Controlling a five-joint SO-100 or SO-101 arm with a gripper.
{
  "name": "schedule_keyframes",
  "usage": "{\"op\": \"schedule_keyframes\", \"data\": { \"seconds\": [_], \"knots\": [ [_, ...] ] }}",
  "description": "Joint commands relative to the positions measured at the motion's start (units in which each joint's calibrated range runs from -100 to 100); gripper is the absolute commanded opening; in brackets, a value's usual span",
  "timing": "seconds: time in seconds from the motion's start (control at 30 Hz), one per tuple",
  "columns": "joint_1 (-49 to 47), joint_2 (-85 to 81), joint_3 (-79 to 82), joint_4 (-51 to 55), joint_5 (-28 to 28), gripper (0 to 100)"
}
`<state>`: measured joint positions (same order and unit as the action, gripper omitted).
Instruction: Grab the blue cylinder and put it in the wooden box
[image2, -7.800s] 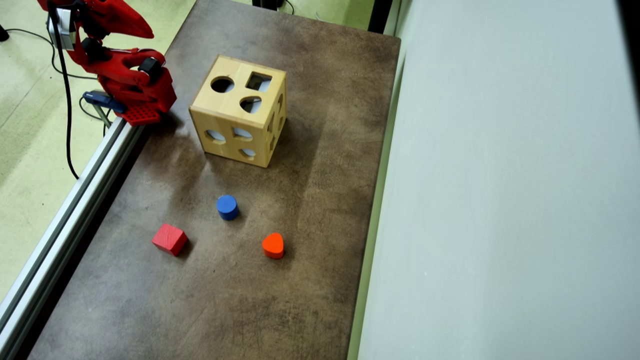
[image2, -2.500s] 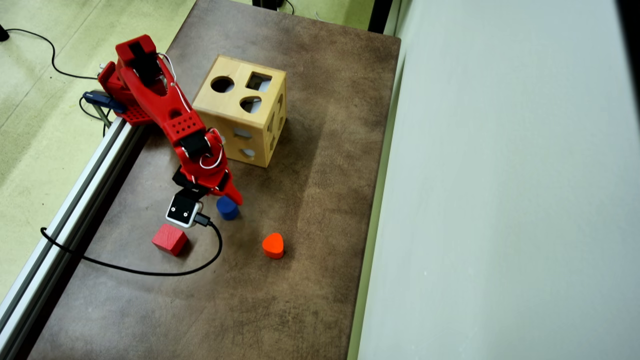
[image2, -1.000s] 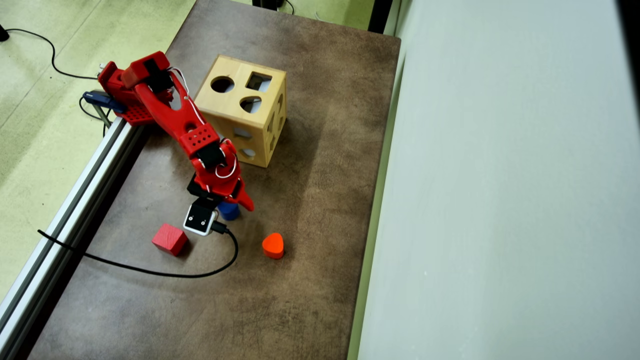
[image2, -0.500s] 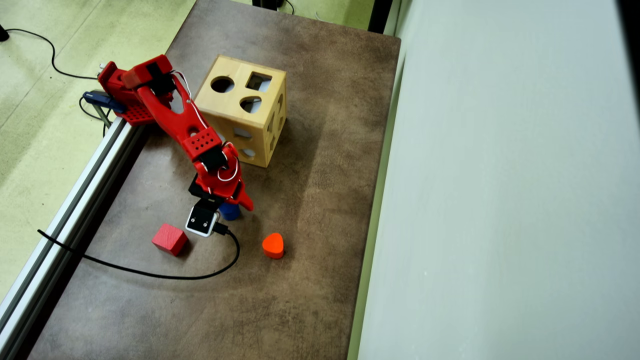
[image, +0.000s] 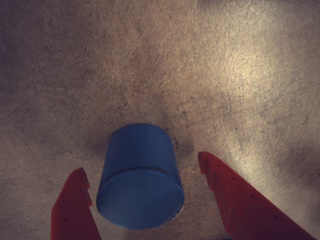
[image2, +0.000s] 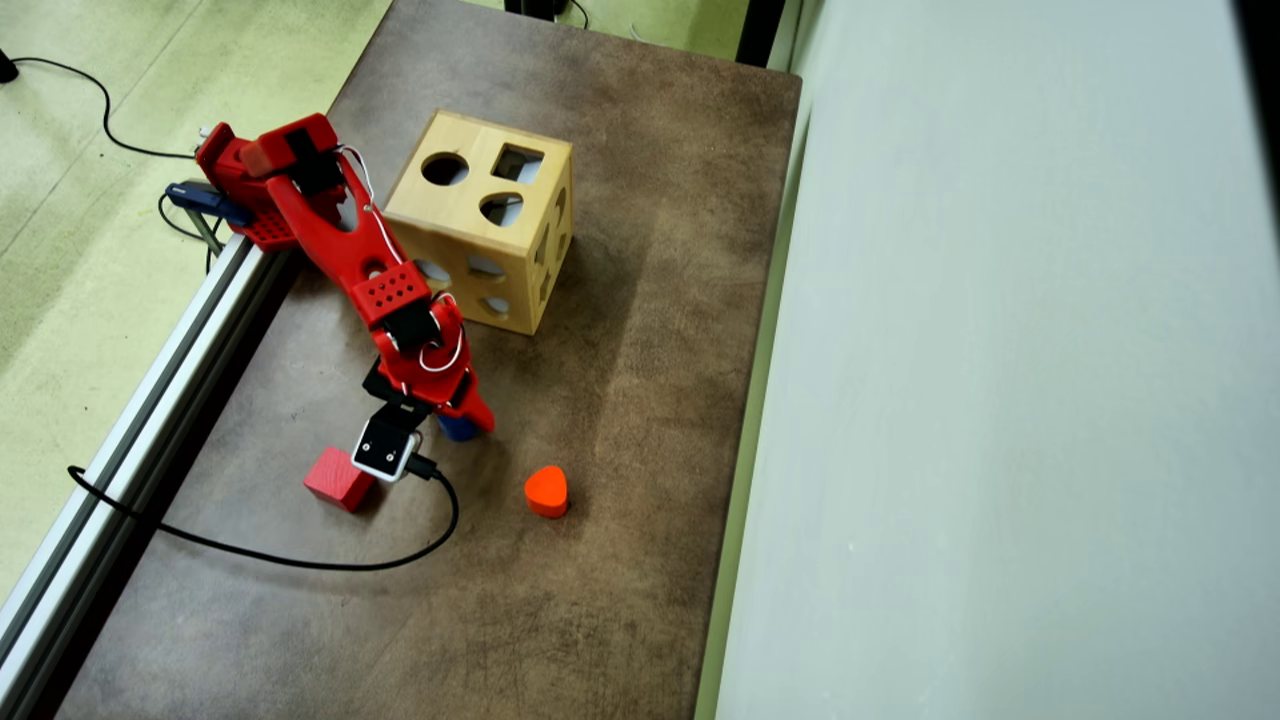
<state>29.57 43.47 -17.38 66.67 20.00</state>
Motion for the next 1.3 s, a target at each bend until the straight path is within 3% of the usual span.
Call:
{"op": "schedule_keyframes", "data": {
  "seconds": [0.0,0.67,0.93,1.27],
  "knots": [
    [-0.4,-1.8,-2.7,-0.4,0.2,34],
    [0.3,-1.9,-2.7,-0.4,-0.2,34],
    [0.3,-2.0,-2.7,-0.4,-0.2,21],
    [0.4,-2.0,-2.7,-0.4,-0.2,20]
  ]
}}
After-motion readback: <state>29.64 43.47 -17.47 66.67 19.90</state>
